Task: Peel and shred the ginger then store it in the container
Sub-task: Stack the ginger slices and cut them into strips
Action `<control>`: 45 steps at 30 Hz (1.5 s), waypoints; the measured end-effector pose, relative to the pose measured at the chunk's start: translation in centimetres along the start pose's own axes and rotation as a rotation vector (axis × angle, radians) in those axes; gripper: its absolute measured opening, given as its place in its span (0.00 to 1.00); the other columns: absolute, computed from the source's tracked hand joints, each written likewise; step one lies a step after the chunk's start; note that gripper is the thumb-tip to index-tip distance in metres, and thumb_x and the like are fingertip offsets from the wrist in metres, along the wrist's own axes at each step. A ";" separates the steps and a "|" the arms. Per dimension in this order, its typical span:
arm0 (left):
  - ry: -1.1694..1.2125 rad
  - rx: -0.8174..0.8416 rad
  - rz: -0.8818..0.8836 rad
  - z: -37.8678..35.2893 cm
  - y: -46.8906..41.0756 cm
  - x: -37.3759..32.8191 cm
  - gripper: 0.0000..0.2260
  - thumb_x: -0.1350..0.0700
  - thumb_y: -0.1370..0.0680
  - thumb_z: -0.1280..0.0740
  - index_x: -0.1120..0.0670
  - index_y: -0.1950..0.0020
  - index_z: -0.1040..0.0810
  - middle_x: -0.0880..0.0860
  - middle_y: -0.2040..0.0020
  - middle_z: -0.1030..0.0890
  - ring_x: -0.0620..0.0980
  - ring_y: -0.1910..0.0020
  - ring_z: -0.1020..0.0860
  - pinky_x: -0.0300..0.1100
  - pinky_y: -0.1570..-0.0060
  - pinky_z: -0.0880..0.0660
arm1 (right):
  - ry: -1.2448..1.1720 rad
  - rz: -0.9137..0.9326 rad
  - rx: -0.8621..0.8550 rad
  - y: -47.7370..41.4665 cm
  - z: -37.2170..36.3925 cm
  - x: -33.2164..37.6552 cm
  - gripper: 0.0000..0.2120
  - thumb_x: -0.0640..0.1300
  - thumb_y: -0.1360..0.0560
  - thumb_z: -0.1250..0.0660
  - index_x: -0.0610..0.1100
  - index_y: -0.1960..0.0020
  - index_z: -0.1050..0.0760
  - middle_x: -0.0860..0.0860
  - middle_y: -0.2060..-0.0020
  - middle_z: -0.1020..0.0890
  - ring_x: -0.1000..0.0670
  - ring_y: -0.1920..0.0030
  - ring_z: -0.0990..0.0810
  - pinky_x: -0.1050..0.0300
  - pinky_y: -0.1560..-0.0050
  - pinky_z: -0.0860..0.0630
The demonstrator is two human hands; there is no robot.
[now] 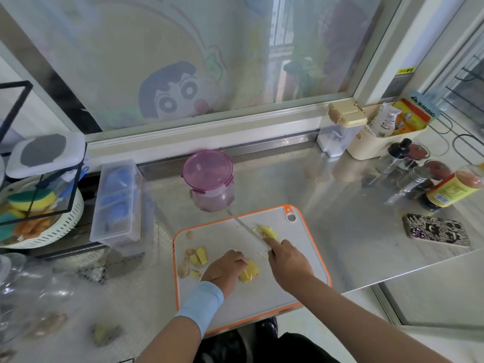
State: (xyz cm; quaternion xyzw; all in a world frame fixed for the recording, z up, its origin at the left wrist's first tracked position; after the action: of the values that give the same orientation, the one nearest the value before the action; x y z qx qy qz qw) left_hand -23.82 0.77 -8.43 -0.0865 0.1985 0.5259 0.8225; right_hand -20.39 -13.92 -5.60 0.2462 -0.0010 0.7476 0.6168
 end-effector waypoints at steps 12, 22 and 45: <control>-0.185 0.081 -0.115 -2.6 -0.6 0.5 0.17 0.68 0.43 0.24 0.52 0.59 0.17 0.49 0.58 0.21 0.49 0.57 0.22 0.39 0.71 0.24 | 0.014 -0.064 0.069 3.3 -4.0 -1.3 0.20 0.49 0.15 0.50 0.60 0.25 0.38 0.50 0.48 0.23 0.45 0.50 0.21 0.53 0.51 0.24; -0.137 0.008 -0.088 -2.1 -0.2 0.2 0.16 0.66 0.41 0.23 0.53 0.56 0.17 0.49 0.56 0.22 0.49 0.56 0.24 0.40 0.72 0.24 | -0.030 -0.079 0.127 3.8 -4.2 -0.8 0.21 0.49 0.16 0.51 0.61 0.25 0.38 0.50 0.50 0.20 0.45 0.49 0.21 0.53 0.50 0.23; 0.124 -0.103 -0.067 -1.5 0.3 -0.5 0.22 0.66 0.36 0.22 0.49 0.46 0.17 0.44 0.45 0.22 0.44 0.43 0.26 0.43 0.56 0.19 | 0.151 -0.066 0.153 5.5 -4.3 -0.6 0.21 0.45 0.15 0.49 0.59 0.24 0.44 0.50 0.53 0.25 0.44 0.58 0.20 0.51 0.58 0.22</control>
State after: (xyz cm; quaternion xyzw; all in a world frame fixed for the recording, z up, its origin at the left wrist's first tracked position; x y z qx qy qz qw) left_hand -24.63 -0.02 -9.55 -0.1674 0.2187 0.5010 0.8204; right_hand -26.95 -14.45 -7.88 0.2354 0.1106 0.7411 0.6189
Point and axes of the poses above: each hand's wrist, its own y-axis away from the middle knuckle, its own z-axis out of the back of the hand, x = y × z, the point moved 8 cm from there along -y, towards the middle knuckle
